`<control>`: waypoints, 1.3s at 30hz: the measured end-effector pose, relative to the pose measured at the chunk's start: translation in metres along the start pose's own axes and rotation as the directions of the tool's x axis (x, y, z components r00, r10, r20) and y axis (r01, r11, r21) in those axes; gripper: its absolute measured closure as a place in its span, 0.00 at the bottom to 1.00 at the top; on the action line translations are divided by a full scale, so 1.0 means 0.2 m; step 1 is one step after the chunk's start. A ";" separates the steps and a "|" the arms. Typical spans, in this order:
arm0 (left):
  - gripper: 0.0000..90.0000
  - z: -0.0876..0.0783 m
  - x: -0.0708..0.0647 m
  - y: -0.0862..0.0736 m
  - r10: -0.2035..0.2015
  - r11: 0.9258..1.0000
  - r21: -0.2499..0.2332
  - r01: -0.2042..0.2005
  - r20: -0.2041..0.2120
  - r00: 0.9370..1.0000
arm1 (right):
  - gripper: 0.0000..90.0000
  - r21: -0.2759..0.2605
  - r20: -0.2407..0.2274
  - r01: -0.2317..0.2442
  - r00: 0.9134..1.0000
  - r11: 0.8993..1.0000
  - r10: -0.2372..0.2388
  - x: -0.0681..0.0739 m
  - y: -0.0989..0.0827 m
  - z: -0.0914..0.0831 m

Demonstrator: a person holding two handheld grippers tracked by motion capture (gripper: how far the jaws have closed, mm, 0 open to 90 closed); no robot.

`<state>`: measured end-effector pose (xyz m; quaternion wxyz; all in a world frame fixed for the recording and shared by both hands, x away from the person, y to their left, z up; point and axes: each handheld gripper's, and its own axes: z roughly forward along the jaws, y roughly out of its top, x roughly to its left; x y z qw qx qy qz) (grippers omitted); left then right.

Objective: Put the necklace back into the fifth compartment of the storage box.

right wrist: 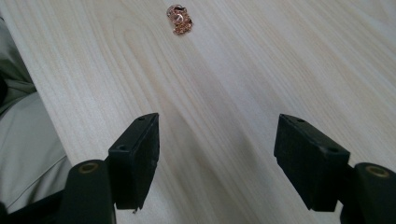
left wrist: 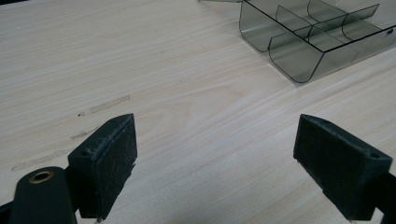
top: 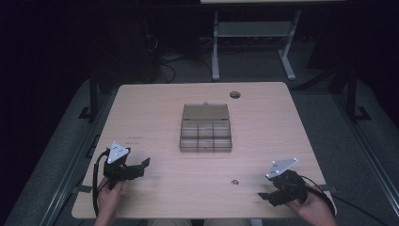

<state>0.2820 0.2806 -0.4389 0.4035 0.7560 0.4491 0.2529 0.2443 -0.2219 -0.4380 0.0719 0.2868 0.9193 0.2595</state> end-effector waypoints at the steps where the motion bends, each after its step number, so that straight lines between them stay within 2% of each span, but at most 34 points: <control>1: 0.15 0.00 0.00 0.00 0.000 1.000 -0.003 0.000 0.001 1.000 | 0.34 0.002 -0.003 -0.001 1.000 1.000 0.001 0.01 0.00 0.00; 11: 0.15 0.00 0.00 0.00 0.002 1.000 -0.002 -0.002 0.002 1.000 | 0.34 0.007 -0.015 0.018 1.000 1.000 -0.018 0.02 0.03 0.02; 27: 0.15 -0.01 -0.01 0.00 0.001 1.000 -0.007 -0.001 -0.001 1.000 | 0.36 0.010 -0.026 0.074 0.997 0.997 -0.074 0.04 0.10 0.05; 32: 0.15 -0.02 -0.01 0.00 0.002 1.000 -0.010 -0.002 -0.002 1.000 | 0.40 0.028 -0.033 0.105 0.994 0.994 -0.104 0.05 0.15 0.07; 39: 0.15 -0.02 0.00 0.00 -0.001 1.000 -0.012 0.001 -0.001 1.000 | 0.46 0.054 -0.055 0.123 0.991 0.991 -0.120 0.07 0.21 0.10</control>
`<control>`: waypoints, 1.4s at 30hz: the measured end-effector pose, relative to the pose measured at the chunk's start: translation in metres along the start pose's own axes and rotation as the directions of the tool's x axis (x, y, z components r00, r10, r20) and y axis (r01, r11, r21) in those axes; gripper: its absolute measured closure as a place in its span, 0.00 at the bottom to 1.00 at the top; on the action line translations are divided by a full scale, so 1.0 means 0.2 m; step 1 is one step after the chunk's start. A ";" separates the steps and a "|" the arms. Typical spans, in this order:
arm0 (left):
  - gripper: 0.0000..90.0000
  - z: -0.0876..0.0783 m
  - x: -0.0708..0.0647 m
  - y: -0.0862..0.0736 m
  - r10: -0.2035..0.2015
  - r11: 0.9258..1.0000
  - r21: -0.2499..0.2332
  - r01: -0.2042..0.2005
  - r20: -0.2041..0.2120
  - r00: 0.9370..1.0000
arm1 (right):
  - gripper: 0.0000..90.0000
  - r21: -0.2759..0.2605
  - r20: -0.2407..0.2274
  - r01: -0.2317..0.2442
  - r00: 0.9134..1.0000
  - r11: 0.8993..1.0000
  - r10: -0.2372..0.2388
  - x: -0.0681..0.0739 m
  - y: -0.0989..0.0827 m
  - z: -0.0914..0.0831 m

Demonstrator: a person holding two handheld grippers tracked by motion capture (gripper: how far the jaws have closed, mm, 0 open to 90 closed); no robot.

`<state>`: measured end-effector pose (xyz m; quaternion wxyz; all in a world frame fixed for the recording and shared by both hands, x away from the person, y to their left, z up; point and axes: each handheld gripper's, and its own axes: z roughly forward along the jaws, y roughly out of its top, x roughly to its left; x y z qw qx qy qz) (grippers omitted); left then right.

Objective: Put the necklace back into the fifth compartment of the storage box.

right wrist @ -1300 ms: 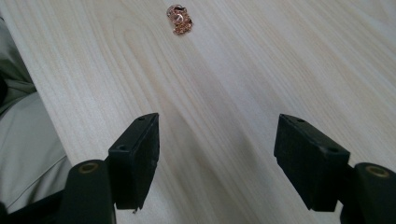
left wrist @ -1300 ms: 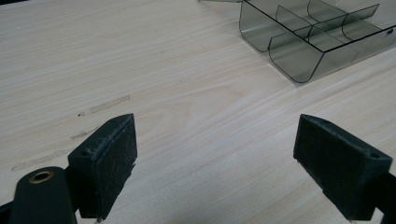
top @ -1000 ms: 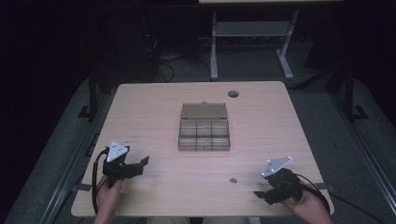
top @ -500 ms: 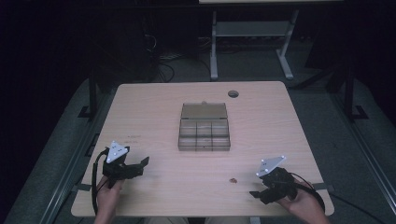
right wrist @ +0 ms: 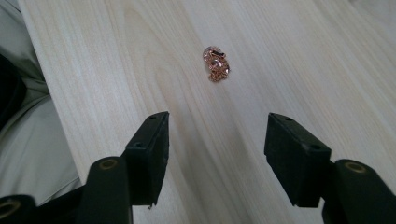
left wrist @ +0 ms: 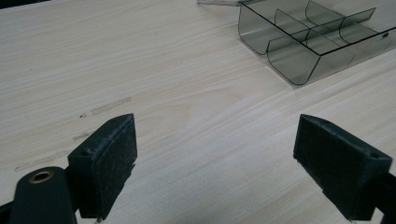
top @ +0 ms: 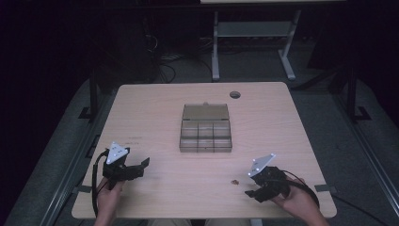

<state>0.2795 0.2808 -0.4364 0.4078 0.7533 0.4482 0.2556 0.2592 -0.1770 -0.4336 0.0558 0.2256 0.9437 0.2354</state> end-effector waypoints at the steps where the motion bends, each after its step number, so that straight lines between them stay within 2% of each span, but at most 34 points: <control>1: 0.15 0.00 0.00 0.00 0.003 1.000 0.001 -0.003 0.000 1.000 | 0.47 0.005 -0.001 0.006 1.000 1.000 -0.006 0.00 0.01 0.01; 10: 0.15 0.00 0.01 0.00 -0.002 1.000 -0.002 0.002 0.000 1.000 | 0.57 0.035 0.002 0.034 0.999 0.999 -0.034 -0.02 0.09 0.03; 24: 0.15 -0.01 0.02 0.00 -0.009 1.000 -0.006 0.009 -0.003 1.000 | 0.67 0.086 -0.027 0.055 0.998 0.995 -0.053 -0.04 0.20 0.07; 31: 0.15 -0.01 0.02 0.00 -0.008 1.000 0.002 0.008 -0.006 1.000 | 0.71 0.135 -0.025 0.053 0.998 0.989 -0.051 -0.05 0.24 0.11; 42: 0.15 -0.01 0.02 0.00 -0.009 1.000 -0.001 0.009 -0.005 1.000 | 0.78 0.171 -0.051 0.057 0.997 0.984 -0.049 -0.05 0.29 0.17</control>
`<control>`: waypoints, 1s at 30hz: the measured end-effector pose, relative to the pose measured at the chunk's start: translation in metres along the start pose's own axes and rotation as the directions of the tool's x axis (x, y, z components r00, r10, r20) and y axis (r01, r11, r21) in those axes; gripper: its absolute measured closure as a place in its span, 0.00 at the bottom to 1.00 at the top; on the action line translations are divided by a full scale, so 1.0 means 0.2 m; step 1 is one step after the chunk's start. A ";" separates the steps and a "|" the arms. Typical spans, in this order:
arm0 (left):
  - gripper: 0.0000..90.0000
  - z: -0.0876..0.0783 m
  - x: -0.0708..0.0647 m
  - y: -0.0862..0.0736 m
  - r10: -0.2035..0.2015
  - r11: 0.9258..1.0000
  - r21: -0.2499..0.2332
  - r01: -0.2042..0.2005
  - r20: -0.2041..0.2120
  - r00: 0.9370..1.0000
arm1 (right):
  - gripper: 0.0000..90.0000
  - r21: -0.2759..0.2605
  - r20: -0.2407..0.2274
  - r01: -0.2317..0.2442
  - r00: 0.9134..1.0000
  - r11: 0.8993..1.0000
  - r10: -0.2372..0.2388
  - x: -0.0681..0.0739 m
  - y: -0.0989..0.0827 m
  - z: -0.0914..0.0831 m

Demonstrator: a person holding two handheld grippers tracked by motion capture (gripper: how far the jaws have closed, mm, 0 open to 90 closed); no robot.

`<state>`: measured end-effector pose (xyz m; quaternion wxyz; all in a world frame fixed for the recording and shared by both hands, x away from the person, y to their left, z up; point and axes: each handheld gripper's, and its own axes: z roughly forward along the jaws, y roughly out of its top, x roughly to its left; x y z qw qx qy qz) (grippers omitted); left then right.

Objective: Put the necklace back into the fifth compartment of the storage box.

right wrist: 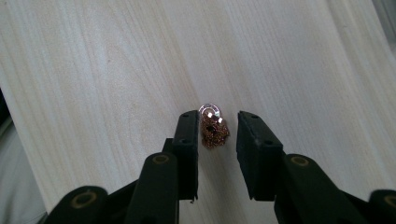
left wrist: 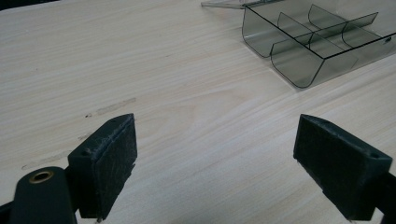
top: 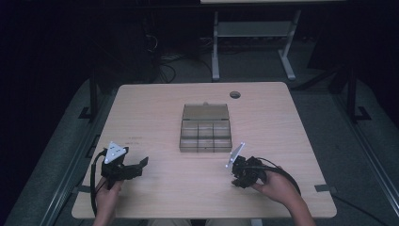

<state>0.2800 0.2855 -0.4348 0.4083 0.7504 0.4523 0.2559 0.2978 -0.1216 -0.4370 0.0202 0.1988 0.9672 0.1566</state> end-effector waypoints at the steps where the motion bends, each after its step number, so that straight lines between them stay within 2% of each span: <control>1: 0.15 0.00 0.00 0.00 0.000 1.000 0.000 0.000 0.001 1.000 | 0.79 0.005 -0.004 0.000 1.000 1.000 0.000 0.00 0.00 0.00; 6: 0.15 0.00 -0.01 0.00 -0.003 1.000 0.002 0.003 0.001 1.000 | 0.81 0.019 -0.034 -0.016 0.999 1.000 0.017 -0.01 0.01 0.01; 13: 0.15 0.00 -0.01 0.00 0.000 1.000 -0.001 0.000 0.001 1.000 | 0.87 0.025 -0.046 -0.025 0.999 0.999 0.026 -0.02 0.01 0.02; 16: 0.15 0.00 -0.01 0.00 0.000 1.000 0.002 0.000 0.001 1.000 | 0.93 0.037 -0.056 -0.024 0.998 0.999 0.026 -0.03 0.01 0.02; 25: 0.15 0.00 -0.01 0.00 -0.003 1.000 0.002 0.003 -0.001 1.000 | 0.96 0.036 -0.057 -0.015 0.998 0.999 0.017 -0.03 0.02 0.01; 30: 0.15 0.00 0.00 0.00 -0.003 1.000 0.005 0.003 -0.003 1.000 | 0.96 0.025 -0.053 -0.017 0.998 1.000 0.018 -0.03 0.03 -0.02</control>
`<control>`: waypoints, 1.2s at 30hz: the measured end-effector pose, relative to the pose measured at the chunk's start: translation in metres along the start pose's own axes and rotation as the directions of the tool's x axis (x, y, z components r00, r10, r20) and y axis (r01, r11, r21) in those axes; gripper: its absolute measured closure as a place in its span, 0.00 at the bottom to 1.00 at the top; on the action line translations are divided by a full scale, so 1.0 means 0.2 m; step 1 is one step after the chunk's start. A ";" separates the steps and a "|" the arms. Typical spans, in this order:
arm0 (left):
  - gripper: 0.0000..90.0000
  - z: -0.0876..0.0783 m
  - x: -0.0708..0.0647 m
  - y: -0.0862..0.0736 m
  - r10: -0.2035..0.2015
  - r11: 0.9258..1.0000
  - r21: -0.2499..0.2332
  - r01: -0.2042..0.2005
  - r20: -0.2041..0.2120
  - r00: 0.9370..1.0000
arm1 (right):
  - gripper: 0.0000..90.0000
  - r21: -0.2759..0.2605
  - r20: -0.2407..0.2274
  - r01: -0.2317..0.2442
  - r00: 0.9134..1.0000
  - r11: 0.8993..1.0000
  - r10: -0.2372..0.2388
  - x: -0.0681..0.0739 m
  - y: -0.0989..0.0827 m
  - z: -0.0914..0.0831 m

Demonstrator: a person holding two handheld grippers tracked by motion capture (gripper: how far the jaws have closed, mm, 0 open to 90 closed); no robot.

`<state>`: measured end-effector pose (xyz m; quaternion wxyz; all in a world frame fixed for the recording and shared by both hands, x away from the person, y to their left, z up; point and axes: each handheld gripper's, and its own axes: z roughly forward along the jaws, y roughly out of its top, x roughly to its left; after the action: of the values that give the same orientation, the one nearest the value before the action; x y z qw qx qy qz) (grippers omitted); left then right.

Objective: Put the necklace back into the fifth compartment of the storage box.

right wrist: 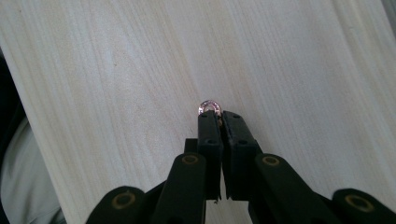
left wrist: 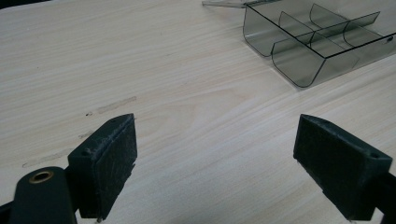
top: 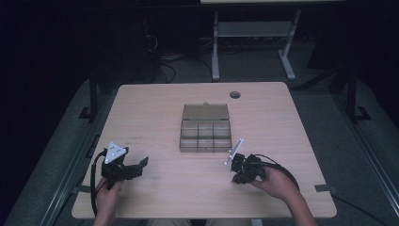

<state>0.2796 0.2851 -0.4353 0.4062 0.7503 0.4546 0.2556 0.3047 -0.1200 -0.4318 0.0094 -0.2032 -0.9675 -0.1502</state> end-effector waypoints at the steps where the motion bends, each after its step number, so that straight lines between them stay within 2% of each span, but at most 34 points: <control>1: 0.15 0.00 0.00 0.00 0.000 1.000 0.000 0.000 0.000 1.000 | 0.96 0.000 0.000 0.000 1.000 1.000 0.000 0.00 0.00 0.00; 18: 0.15 -0.01 0.01 0.00 -0.021 1.000 -0.011 0.020 -0.006 1.000 | 0.96 -0.032 0.043 0.035 0.999 0.999 -0.034 0.03 0.05 -0.13; 36: 0.15 -0.01 0.03 0.00 -0.026 1.000 -0.013 0.026 -0.016 1.000 | 0.96 -0.082 0.046 0.062 0.997 0.995 -0.058 -0.07 0.24 -0.26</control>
<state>0.2806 0.2907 -0.4347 0.4106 0.7395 0.4661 0.2594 0.3352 -0.0987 -0.3699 -0.0246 -0.1774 -0.9661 -0.1862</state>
